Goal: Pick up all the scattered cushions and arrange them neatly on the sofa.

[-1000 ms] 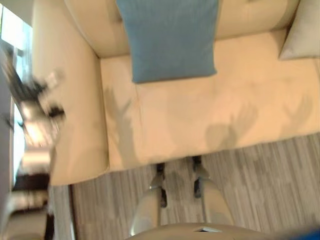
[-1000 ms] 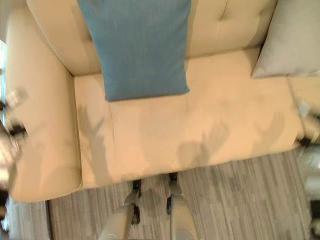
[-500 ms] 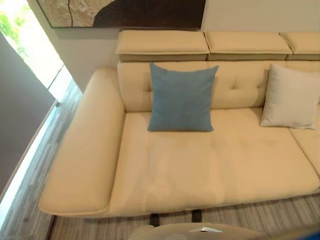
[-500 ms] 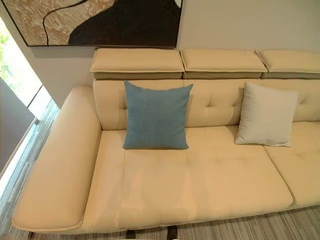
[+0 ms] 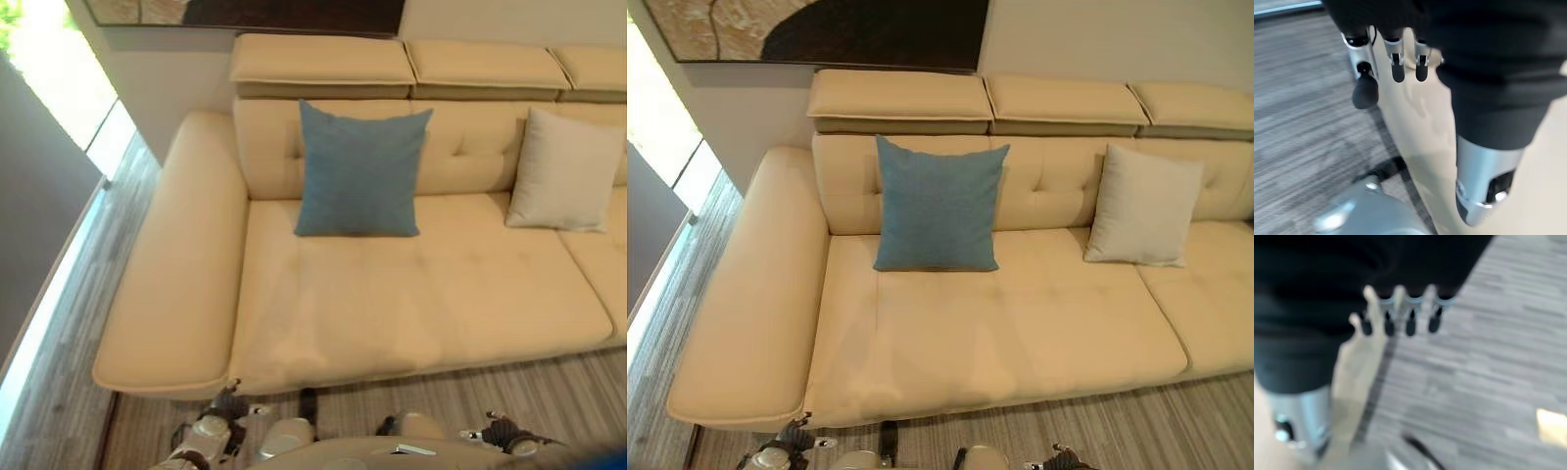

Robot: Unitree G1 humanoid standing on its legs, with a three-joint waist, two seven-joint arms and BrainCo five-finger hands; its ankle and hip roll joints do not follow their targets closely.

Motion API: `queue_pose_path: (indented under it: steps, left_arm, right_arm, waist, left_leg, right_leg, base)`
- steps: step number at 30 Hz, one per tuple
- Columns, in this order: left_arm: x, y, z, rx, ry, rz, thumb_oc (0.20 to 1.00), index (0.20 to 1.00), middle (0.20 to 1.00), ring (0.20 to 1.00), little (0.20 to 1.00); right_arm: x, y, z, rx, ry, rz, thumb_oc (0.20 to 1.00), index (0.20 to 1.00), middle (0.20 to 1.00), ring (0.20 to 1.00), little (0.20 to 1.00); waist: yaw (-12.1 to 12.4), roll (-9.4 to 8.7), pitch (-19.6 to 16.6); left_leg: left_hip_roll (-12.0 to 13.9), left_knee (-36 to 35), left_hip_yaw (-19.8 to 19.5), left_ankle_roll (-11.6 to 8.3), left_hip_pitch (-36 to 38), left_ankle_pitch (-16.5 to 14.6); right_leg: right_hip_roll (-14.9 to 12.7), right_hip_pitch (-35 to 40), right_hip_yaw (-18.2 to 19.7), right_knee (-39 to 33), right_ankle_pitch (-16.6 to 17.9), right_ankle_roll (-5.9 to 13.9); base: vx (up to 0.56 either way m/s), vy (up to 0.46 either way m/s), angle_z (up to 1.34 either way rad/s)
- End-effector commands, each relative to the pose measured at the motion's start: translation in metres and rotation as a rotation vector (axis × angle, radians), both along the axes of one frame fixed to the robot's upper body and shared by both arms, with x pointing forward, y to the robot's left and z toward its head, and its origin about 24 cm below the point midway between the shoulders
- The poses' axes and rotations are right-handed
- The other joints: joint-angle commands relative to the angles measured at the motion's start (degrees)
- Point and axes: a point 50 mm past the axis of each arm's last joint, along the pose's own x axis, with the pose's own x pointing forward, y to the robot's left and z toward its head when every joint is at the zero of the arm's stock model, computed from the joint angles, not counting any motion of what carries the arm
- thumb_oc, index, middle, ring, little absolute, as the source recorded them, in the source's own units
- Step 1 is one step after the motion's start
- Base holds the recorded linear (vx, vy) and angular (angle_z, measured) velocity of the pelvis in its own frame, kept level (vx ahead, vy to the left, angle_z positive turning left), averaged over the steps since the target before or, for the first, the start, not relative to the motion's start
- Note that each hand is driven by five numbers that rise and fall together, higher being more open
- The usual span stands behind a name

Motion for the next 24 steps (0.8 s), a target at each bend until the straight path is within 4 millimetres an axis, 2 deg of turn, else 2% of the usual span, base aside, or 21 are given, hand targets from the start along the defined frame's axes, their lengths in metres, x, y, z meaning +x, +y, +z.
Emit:
queue_pose_path:
  steps: [1,2,3,5,6,7,8,9,10,11,12,13,14,15,16,20,24]
  left_arm:
    - [0.015,-0.008,0.002,-0.038,-0.060,0.039,1.000,1.000,1.000,1.000,1.000]
    - [0.023,-0.012,0.003,-0.051,-0.083,0.029,1.000,1.000,1.000,1.000,1.000]
    - [0.023,-0.012,0.003,-0.051,-0.083,0.029,1.000,1.000,1.000,1.000,1.000]
    - [0.032,-0.017,0.005,-0.060,-0.106,0.013,1.000,1.000,1.000,1.000,1.000]
    - [0.039,-0.019,0.006,-0.060,-0.122,0.003,1.000,1.000,1.000,1.000,1.000]
    - [0.044,-0.023,0.007,-0.072,-0.133,-0.009,1.000,1.000,1.000,1.000,1.000]
    - [0.045,-0.025,0.007,-0.081,-0.135,-0.016,1.000,1.000,1.000,1.000,1.000]
    - [0.045,-0.025,0.007,-0.081,-0.135,-0.016,1.000,1.000,1.000,1.000,1.000]
    - [0.044,-0.025,0.006,-0.086,-0.129,-0.013,1.000,1.000,1.000,1.000,1.000]
    - [0.044,-0.026,0.006,-0.088,-0.131,-0.014,1.000,1.000,1.000,1.000,1.000]
    - [0.044,-0.026,0.006,-0.088,-0.131,-0.014,1.000,1.000,1.000,1.000,1.000]
    - [0.042,-0.028,0.005,-0.093,-0.121,-0.027,1.000,1.000,1.000,1.000,1.000]
    - [0.040,-0.029,0.004,-0.092,-0.114,-0.041,1.000,1.000,1.000,1.000,1.000]
    - [0.040,-0.031,0.004,-0.092,-0.111,-0.053,1.000,1.000,1.000,1.000,1.000]
    - [0.040,-0.034,0.003,-0.094,-0.108,-0.071,1.000,1.000,1.000,1.000,1.000]
    - [0.039,-0.040,0.002,-0.094,-0.092,-0.145,1.000,1.000,1.000,1.000,1.000]
    - [0.039,-0.037,0.003,-0.077,-0.086,-0.166,1.000,1.000,1.000,1.000,1.000]
  right_arm:
    - [0.010,-0.017,0.009,-0.033,-0.065,-0.030,1.000,1.000,1.000,1.000,1.000]
    - [0.016,-0.025,0.015,-0.059,-0.087,-0.024,1.000,1.000,1.000,1.000,1.000]
    - [0.016,-0.025,0.015,-0.059,-0.088,-0.024,1.000,1.000,1.000,1.000,1.000]
    - [0.021,-0.035,0.020,-0.082,-0.104,-0.032,1.000,1.000,1.000,1.000,1.000]
    - [0.023,-0.040,0.023,-0.097,-0.109,-0.038,1.000,1.000,1.000,1.000,1.000]
    - [0.024,-0.046,0.026,-0.114,-0.110,-0.046,1.000,1.000,1.000,1.000,1.000]
    - [0.022,-0.051,0.027,-0.124,-0.103,-0.057,1.000,1.000,1.000,1.000,1.000]
    - [0.022,-0.051,0.027,-0.124,-0.103,-0.057,1.000,1.000,1.000,1.000,1.000]
    - [0.017,-0.058,0.029,-0.127,-0.092,-0.084,1.000,1.000,1.000,1.000,1.000]
    - [0.016,-0.062,0.030,-0.131,-0.093,-0.091,1.000,1.000,1.000,1.000,1.000]
    - [0.016,-0.062,0.030,-0.131,-0.093,-0.091,1.000,1.000,1.000,1.000,1.000]
    - [0.022,-0.061,0.031,-0.140,-0.097,-0.098,1.000,1.000,1.000,1.000,1.000]
    - [0.023,-0.058,0.030,-0.132,-0.095,-0.095,1.000,1.000,1.000,1.000,1.000]
    - [0.024,-0.057,0.030,-0.127,-0.093,-0.100,1.000,1.000,1.000,1.000,1.000]
    - [0.024,-0.059,0.030,-0.133,-0.090,-0.107,1.000,1.000,1.000,1.000,1.000]
    - [0.019,-0.064,0.031,-0.131,-0.080,-0.144,1.000,1.000,1.000,1.000,1.000]
    - [0.016,-0.064,0.030,-0.122,-0.068,-0.163,1.000,1.000,1.000,1.000,1.000]
  waist:
    - [1.53,-1.97,-0.34]
    - [1.73,-1.10,0.57]
    - [1.70,-1.05,0.57]
    - [1.41,0.13,1.99]
    - [1.24,0.39,3.02]
    - [1.00,0.30,4.06]
    - [0.56,0.13,4.12]
    - [0.54,0.14,4.09]
    - [-0.38,-0.62,3.69]
    - [-0.90,-1.14,3.51]
    - [-0.93,-1.14,3.47]
    - [-1.18,-1.58,3.04]
    - [-1.28,-1.47,2.57]
    - [-1.47,-1.08,2.05]
    - [-1.97,-0.65,1.63]
    - [-2.71,0.60,-0.44]
    - [-2.69,0.67,-1.34]
  left_leg:
    - [-0.44,4.80,-4.39,-5.26,-7.88,-4.67]
    - [0.88,4.86,-4.50,-6.89,-9.87,-1.77]
    - [0.91,4.85,-4.55,-6.92,-9.89,-1.74]
    - [2.02,3.70,-4.67,-9.12,-11.40,1.33]
    - [2.31,4.25,-4.75,-10.08,-12.59,1.84]
    - [1.97,5.57,-5.58,-10.21,-12.81,0.88]
    - [1.75,6.79,-6.30,-9.52,-12.34,-0.56]
    - [1.75,6.80,-6.31,-9.52,-12.38,-0.56]
    - [1.17,9.76,-7.17,-8.85,-10.63,-3.96]
    - [0.79,12.21,-7.80,-8.73,-10.11,-5.98]
    - [0.78,12.22,-7.82,-8.73,-10.16,-5.98]
    - [0.67,14.63,-9.25,-8.69,-7.47,-10.33]
    - [0.97,14.43,-10.18,-8.82,-5.20,-11.81]
    - [1.28,13.08,-11.03,-8.81,-3.05,-12.41]
    - [1.21,12.06,-11.91,-8.89,-3.03,-11.43]
    - [1.60,2.25,-11.42,-8.66,1.79,-9.96]
    - [1.09,-0.69,-10.90,-8.25,4.58,-9.68]
  right_leg:
    - [3.10,10.35,2.29,-27.95,-0.21,-3.84]
    - [5.53,10.98,2.46,-31.87,-0.72,-5.56]
    - [5.58,10.99,2.43,-31.94,-0.67,-5.59]
    - [7.51,11.10,1.61,-34.92,0.03,-6.32]
    - [7.52,10.86,1.06,-35.34,0.58,-6.52]
    - [7.19,10.18,0.53,-35.42,1.50,-6.54]
    - [6.91,9.38,-0.27,-35.40,2.44,-6.60]
    - [6.92,9.35,-0.29,-35.40,2.44,-6.60]
    - [5.56,8.32,-1.73,-36.03,3.89,-6.43]
    - [4.65,7.65,-2.16,-36.25,4.74,-6.50]
    - [4.66,7.61,-2.19,-36.24,4.74,-6.50]
    - [3.53,6.96,-2.87,-37.01,5.60,-6.15]
    - [3.23,6.61,-2.92,-37.24,6.15,-6.11]
    - [3.33,6.58,-2.80,-37.55,6.40,-6.01]
    - [3.39,6.42,-2.80,-37.67,6.48,-5.76]
    - [3.27,7.05,-3.82,-37.94,6.84,-5.19]
    - [2.80,7.91,-3.48,-38.29,7.31,-4.46]
  base:
    - [-0.56,-0.287,-0.64]
    - [-0.32,-0.145,-0.37]
    - [-0.37,-0.175,-0.03]
    - [-0.31,-0.126,0.05]
    - [-0.36,-0.118,0.14]
    - [-0.35,-0.091,0.24]
    - [-0.24,-0.061,0.27]
    - [-0.25,-0.047,0.32]
    - [-0.22,-0.017,0.33]
    - [-0.21,-0.017,0.41]
    - [-0.17,0.017,0.33]
    - [-0.12,0.035,0.28]
    - [-0.11,0.064,0.19]
    - [-0.02,0.091,0.18]
    - [0.01,0.100,0.27]
    - [0.05,0.125,0.26]
    - [0.02,0.105,0.02]
